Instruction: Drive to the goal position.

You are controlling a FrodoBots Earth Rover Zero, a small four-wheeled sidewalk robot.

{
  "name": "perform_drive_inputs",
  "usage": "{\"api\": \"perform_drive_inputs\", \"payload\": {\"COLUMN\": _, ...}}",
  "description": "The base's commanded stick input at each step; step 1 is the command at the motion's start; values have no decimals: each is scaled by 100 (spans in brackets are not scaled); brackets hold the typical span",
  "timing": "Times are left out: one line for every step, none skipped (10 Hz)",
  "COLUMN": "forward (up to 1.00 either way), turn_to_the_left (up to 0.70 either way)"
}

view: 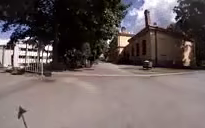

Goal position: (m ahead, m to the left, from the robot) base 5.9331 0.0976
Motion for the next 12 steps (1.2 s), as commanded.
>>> {"api": "perform_drive_inputs", "payload": {"forward": 85, "turn_to_the_left": -31}}
{"api": "perform_drive_inputs", "payload": {"forward": 85, "turn_to_the_left": -34}}
{"api": "perform_drive_inputs", "payload": {"forward": 85, "turn_to_the_left": -34}}
{"api": "perform_drive_inputs", "payload": {"forward": 85, "turn_to_the_left": -34}}
{"api": "perform_drive_inputs", "payload": {"forward": 85, "turn_to_the_left": -34}}
{"api": "perform_drive_inputs", "payload": {"forward": 85, "turn_to_the_left": 0}}
{"api": "perform_drive_inputs", "payload": {"forward": 85, "turn_to_the_left": 0}}
{"api": "perform_drive_inputs", "payload": {"forward": 85, "turn_to_the_left": 0}}
{"api": "perform_drive_inputs", "payload": {"forward": 85, "turn_to_the_left": 0}}
{"api": "perform_drive_inputs", "payload": {"forward": 85, "turn_to_the_left": 0}}
{"api": "perform_drive_inputs", "payload": {"forward": 85, "turn_to_the_left": 0}}
{"api": "perform_drive_inputs", "payload": {"forward": 85, "turn_to_the_left": 0}}
